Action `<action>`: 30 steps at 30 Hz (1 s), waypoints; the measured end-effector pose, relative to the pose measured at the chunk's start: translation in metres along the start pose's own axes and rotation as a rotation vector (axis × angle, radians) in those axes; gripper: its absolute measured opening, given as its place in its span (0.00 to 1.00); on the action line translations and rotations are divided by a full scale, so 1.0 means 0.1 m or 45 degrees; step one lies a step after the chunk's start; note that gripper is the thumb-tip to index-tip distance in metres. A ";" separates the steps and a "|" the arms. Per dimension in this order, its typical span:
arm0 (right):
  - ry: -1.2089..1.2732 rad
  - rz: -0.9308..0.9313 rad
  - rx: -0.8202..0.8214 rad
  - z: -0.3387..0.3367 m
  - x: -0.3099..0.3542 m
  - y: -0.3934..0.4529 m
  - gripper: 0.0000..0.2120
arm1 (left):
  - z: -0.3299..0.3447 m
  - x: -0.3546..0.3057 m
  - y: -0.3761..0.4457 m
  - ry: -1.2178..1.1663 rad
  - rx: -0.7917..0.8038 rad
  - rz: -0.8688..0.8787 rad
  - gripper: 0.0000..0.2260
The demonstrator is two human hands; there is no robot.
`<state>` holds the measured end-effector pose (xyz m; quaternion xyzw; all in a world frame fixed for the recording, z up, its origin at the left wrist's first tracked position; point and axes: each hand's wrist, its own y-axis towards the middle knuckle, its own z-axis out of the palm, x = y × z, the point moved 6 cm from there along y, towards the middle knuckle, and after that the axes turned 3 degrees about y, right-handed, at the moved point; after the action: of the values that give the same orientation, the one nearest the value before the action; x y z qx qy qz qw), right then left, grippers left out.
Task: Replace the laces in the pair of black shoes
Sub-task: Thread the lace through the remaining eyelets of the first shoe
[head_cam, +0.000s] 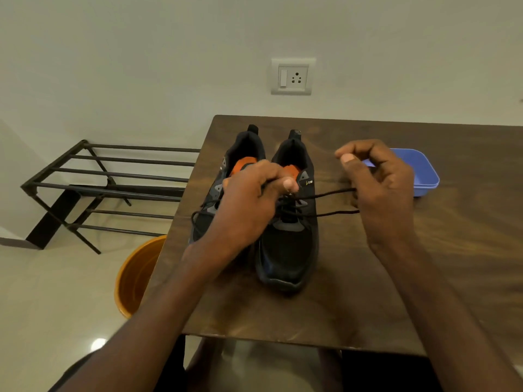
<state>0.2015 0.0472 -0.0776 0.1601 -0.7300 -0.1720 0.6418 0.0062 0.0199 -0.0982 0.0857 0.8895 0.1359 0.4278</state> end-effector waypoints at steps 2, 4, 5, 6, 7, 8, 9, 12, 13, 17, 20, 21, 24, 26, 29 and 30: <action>0.037 0.072 -0.026 -0.07 -0.07 0.03 0.05 | -0.06 0.04 -0.01 -0.178 -0.020 -0.057 0.09; 0.154 0.111 0.041 0.02 -0.04 -0.01 0.06 | 0.00 -0.08 -0.01 -0.302 0.067 -0.025 0.16; 0.188 0.091 0.087 0.10 0.02 -0.04 0.06 | 0.08 -0.16 -0.02 -0.327 0.142 0.003 0.19; 0.196 0.052 0.130 0.18 0.07 -0.06 0.06 | 0.15 -0.23 -0.03 -0.331 0.220 0.023 0.20; 0.191 0.010 0.163 0.23 0.12 -0.07 0.06 | 0.21 -0.27 -0.03 -0.318 0.282 0.031 0.20; 0.168 -0.022 0.173 0.25 0.13 -0.07 0.06 | 0.23 -0.28 -0.04 -0.289 0.318 0.028 0.17; 0.133 -0.040 0.153 0.23 0.13 -0.06 0.06 | 0.21 -0.27 -0.05 -0.234 0.319 0.025 0.13; -0.129 -0.035 0.004 -0.02 0.02 0.02 0.12 | -0.02 -0.10 -0.05 0.012 0.129 -0.016 0.05; -0.264 -0.028 -0.015 -0.10 -0.03 0.03 0.15 | -0.13 -0.02 -0.04 0.140 0.034 -0.057 0.05; -0.517 0.190 0.007 -0.33 -0.26 0.04 0.22 | -0.35 0.16 -0.04 0.849 -0.087 -0.313 0.07; -0.375 0.237 0.165 -0.20 -0.29 0.03 0.17 | -0.27 0.05 -0.04 0.789 -0.044 -0.150 0.23; -0.344 0.230 0.262 -0.09 -0.26 0.01 0.15 | -0.22 -0.06 -0.03 0.648 -0.031 -0.028 0.25; -0.199 0.144 0.478 0.23 -0.11 -0.08 0.12 | 0.01 -0.22 -0.04 0.119 0.167 0.042 0.27; -0.077 0.133 0.492 0.30 -0.09 -0.09 0.11 | 0.10 -0.23 -0.09 -0.032 0.298 -0.026 0.23; 0.052 0.235 0.407 0.20 -0.15 -0.05 0.08 | 0.02 -0.13 -0.09 0.062 0.308 -0.053 0.06; 0.054 0.284 0.353 0.12 -0.21 -0.03 0.07 | -0.03 -0.06 -0.08 0.168 0.287 -0.085 0.04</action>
<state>0.1919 0.0542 -0.0989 0.1689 -0.7463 0.0060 0.6438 0.0071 0.0103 -0.0941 0.0944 0.9277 0.0263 0.3602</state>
